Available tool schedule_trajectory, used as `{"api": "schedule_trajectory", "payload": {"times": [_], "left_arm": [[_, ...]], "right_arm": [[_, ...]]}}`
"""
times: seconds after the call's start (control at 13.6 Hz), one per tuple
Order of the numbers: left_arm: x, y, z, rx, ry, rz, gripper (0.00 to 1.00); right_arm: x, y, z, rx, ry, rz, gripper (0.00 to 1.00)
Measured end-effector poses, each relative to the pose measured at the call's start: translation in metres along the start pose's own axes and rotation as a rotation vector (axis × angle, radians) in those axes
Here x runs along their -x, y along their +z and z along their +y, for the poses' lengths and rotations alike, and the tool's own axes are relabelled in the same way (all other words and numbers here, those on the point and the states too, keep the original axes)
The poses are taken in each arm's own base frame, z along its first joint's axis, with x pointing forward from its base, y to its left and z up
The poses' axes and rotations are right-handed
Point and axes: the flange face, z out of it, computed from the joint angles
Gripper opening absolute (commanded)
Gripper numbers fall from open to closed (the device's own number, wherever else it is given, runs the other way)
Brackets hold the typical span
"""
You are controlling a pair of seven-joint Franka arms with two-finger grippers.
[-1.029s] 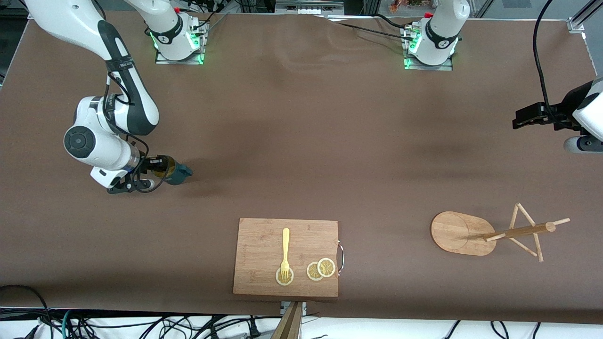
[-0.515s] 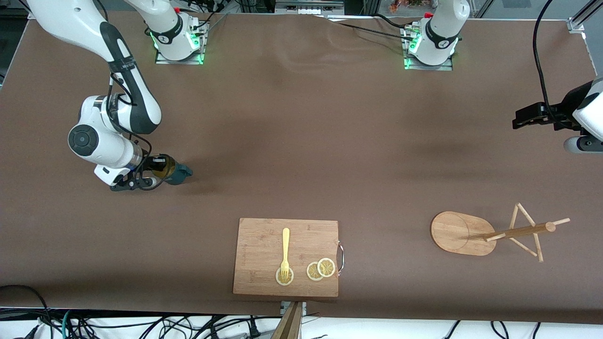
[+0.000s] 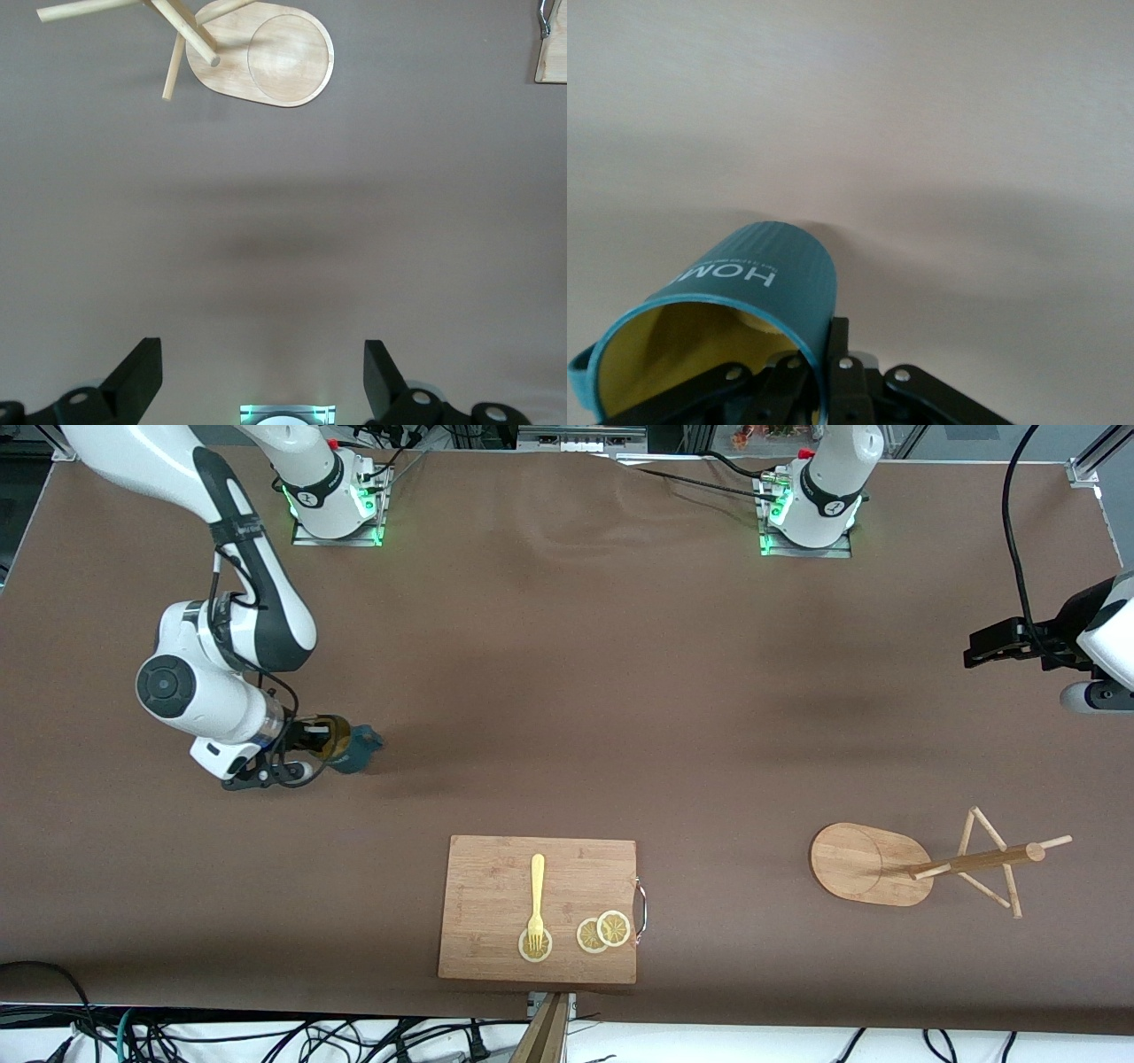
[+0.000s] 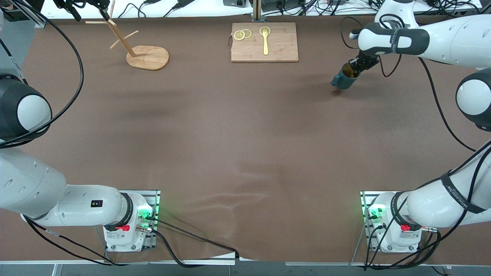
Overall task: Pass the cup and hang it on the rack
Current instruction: 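Close the right gripper on the teal mug's rim, then lift the teal mug and carry it toward the table's middle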
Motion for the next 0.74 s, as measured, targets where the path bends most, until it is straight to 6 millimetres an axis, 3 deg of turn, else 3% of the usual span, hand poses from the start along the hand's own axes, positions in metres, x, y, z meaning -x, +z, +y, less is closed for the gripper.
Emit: {"api": "schedule_trajectory", "payload": {"times": [0.22, 0.37, 0.51, 0.74], "left_arm": [[0.0, 0.0, 0.0, 0.0, 0.0, 0.0, 1.0], [0.0, 0.0, 0.0, 0.0, 0.0, 0.0, 1.0], [0.0, 0.0, 0.0, 0.0, 0.0, 0.0, 1.0], [0.0, 0.0, 0.0, 0.0, 0.0, 0.0, 1.0]], "right_arm": [[-0.009, -0.031, -0.086, -0.018, 0.039, 0.03, 0.0], [-0.004, -0.036, -0.156, -0.022, 0.078, 0.042, 0.0], [0.006, -0.026, -0.235, -0.026, 0.139, 0.041, 0.0], [0.025, 0.008, -0.354, -0.029, 0.21, 0.023, 0.0]]}}
